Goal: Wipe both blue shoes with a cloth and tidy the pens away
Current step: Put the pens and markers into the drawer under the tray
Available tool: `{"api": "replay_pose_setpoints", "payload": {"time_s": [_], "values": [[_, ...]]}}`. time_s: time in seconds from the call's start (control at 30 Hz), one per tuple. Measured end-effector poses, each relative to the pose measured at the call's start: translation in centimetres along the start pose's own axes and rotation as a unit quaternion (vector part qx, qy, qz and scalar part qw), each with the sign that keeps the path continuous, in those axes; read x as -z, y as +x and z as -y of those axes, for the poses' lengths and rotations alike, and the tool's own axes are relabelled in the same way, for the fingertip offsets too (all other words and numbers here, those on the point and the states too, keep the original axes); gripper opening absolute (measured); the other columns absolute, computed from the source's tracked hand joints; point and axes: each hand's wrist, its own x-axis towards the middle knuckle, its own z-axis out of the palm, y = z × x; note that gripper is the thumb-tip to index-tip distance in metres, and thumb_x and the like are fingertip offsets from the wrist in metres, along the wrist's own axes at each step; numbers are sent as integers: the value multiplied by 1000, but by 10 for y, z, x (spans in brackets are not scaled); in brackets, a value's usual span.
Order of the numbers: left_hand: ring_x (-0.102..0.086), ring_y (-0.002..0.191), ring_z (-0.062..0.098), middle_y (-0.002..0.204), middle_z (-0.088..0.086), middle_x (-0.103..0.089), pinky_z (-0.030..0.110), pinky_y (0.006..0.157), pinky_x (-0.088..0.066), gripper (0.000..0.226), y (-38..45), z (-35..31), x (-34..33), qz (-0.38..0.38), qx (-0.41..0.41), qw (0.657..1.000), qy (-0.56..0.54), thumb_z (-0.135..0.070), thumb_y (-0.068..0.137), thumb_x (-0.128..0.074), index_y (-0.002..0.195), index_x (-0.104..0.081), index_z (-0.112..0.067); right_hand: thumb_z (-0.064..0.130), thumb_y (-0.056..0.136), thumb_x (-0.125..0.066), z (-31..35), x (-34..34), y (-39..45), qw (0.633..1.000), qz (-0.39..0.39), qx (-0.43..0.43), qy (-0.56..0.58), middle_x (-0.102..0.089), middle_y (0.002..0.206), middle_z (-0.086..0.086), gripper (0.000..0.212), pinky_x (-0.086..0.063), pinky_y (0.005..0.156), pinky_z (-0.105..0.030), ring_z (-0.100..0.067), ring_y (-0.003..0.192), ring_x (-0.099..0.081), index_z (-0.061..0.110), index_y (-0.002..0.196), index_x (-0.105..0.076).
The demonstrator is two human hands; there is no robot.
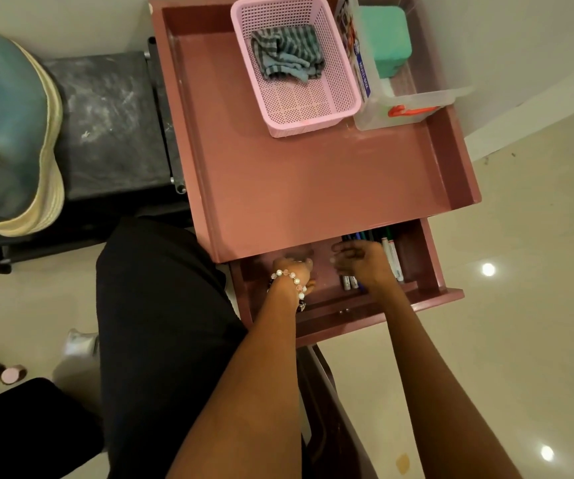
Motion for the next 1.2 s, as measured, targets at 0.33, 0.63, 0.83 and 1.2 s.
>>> {"api": "replay_pose_setpoints", "payload": {"time_s": [0.33,0.63,0.83,1.2], "values": [[-68,87,28,94,15,-64,48,73,-59,21,-7,3,7,53,26,997,42,-16,90,-67,102,-57,-2,4,72,-78,6,-9,-32,986,166,12,16,-71,97,-11,32,-57,76,-27,-19,86,-69,7,103,-70],[-60,66,18,86,7,-65,29,59,-50,12,-1,3,5,22,-4,1000,21,-14,102,-45,106,-53,-7,1,74,-74,-34,-14,12,982,-45,-49,-176,-70,94,-15,20,-56,74,-35,-27,82,-67,10,91,-68],[-58,62,13,77,1,-62,26,53,-49,13,4,2,5,16,-16,999,28,-15,100,-50,87,-53,-12,1,92,-51,-44,-28,12,902,-66,-24,-426,-61,109,-22,20,-49,86,-42,-38,101,-59,1,109,-60],[-64,75,26,77,11,-60,35,70,-60,15,5,6,8,-1,-7,999,52,2,92,-50,82,-58,-6,5,80,-70,10,-20,-32,989,133,18,53,-70,95,-6,26,-54,64,-21,-13,80,-67,3,106,-67]]}}
